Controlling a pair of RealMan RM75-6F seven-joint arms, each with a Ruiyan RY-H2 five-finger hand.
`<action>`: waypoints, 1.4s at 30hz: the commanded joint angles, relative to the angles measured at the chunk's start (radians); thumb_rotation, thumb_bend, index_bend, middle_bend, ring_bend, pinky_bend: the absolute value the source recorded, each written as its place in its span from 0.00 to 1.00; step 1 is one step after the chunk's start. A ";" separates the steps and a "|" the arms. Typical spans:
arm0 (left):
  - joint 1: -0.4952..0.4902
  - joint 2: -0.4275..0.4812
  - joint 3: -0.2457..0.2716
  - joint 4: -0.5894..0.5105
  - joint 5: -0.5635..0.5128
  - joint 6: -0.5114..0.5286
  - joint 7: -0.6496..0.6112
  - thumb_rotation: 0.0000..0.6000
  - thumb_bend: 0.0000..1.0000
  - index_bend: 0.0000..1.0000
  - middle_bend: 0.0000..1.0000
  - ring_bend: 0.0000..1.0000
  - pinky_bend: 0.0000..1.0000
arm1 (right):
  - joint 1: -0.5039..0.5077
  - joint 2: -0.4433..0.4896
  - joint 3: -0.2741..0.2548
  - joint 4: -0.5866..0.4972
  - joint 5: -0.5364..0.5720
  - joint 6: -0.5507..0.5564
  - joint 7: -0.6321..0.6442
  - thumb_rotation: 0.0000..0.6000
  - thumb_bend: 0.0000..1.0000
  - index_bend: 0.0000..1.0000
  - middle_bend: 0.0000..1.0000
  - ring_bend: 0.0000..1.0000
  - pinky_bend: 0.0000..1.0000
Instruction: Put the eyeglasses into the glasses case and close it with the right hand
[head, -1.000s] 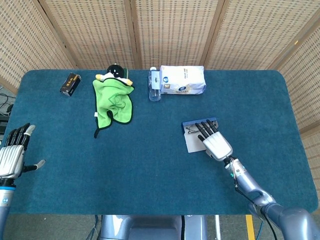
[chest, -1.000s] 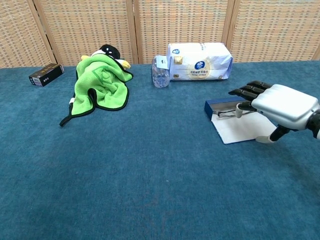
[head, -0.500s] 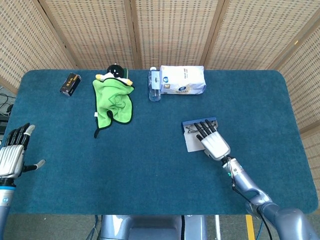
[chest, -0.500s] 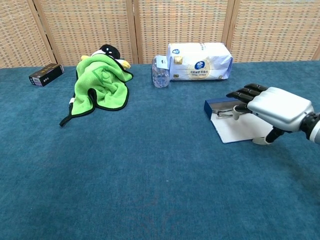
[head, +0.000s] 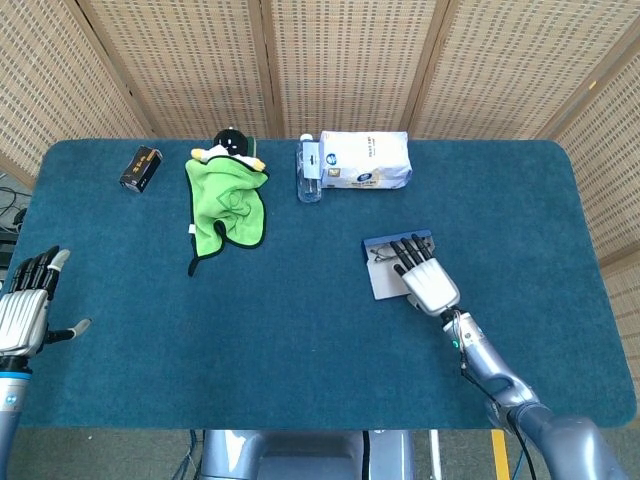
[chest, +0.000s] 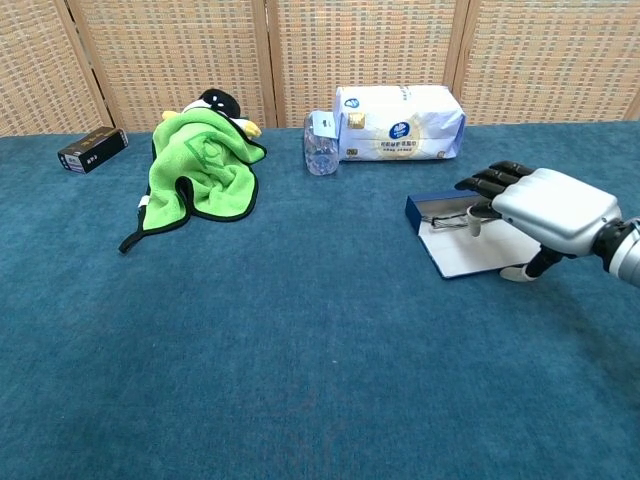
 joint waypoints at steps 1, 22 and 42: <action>0.000 0.000 0.000 0.001 -0.002 -0.001 0.001 1.00 0.01 0.00 0.00 0.00 0.00 | 0.009 -0.010 0.023 0.014 0.019 0.000 0.016 1.00 0.36 0.38 0.09 0.00 0.02; -0.002 -0.001 0.000 0.001 -0.002 -0.004 -0.002 1.00 0.01 0.00 0.00 0.00 0.00 | 0.053 -0.042 0.043 0.069 0.051 -0.075 0.016 1.00 0.53 0.55 0.11 0.00 0.02; -0.001 0.000 0.001 0.000 -0.002 -0.003 -0.002 1.00 0.01 0.00 0.00 0.00 0.00 | -0.023 0.212 -0.073 -0.261 -0.084 0.123 -0.037 1.00 0.65 0.65 0.17 0.00 0.03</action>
